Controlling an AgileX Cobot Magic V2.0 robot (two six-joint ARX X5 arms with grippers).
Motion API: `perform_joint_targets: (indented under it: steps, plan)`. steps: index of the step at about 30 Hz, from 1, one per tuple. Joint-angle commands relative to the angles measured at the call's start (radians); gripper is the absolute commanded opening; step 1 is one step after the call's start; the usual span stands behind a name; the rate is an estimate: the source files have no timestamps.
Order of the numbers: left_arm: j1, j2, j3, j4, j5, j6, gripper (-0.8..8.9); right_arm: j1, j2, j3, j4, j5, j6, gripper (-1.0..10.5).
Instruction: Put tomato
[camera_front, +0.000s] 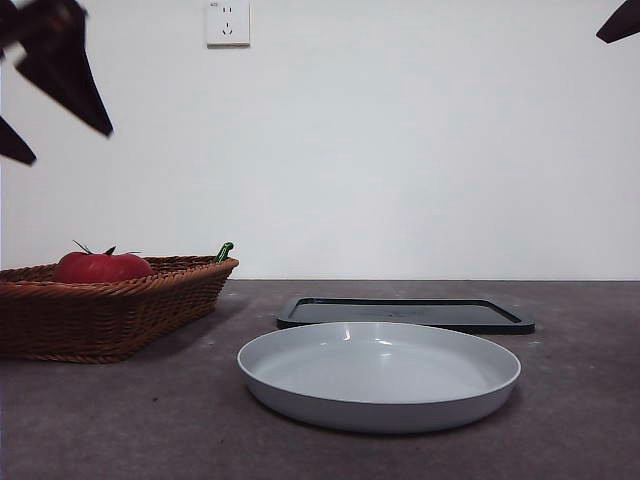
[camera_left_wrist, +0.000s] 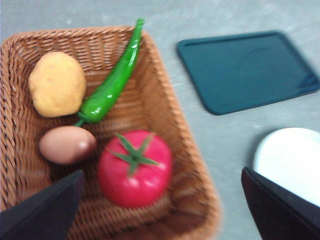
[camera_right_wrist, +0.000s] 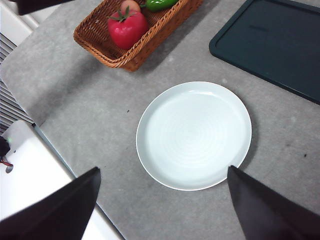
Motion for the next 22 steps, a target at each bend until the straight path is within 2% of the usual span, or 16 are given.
perform_joint_targets:
  steps: [1, 9, 16, 22]
  plan:
    - [-0.003, 0.057, 0.023, 0.045, -0.012, 0.065, 4.98, 0.006, 0.007, 0.018, 0.009, -0.003, -0.004, 4.0]
    - [-0.009, 0.183, 0.023, 0.155, -0.013, 0.073, 4.98, 0.006, 0.007, 0.018, 0.009, -0.003, -0.004, 4.0]
    - [-0.023, 0.27, 0.023, 0.179, -0.013, 0.114, 4.98, 0.006, 0.007, 0.018, 0.009, -0.003, -0.004, 4.0]
    - [-0.028, 0.325, 0.023, 0.198, -0.013, 0.116, 4.98, 0.006, 0.007, 0.018, 0.008, -0.003, -0.004, 4.0]
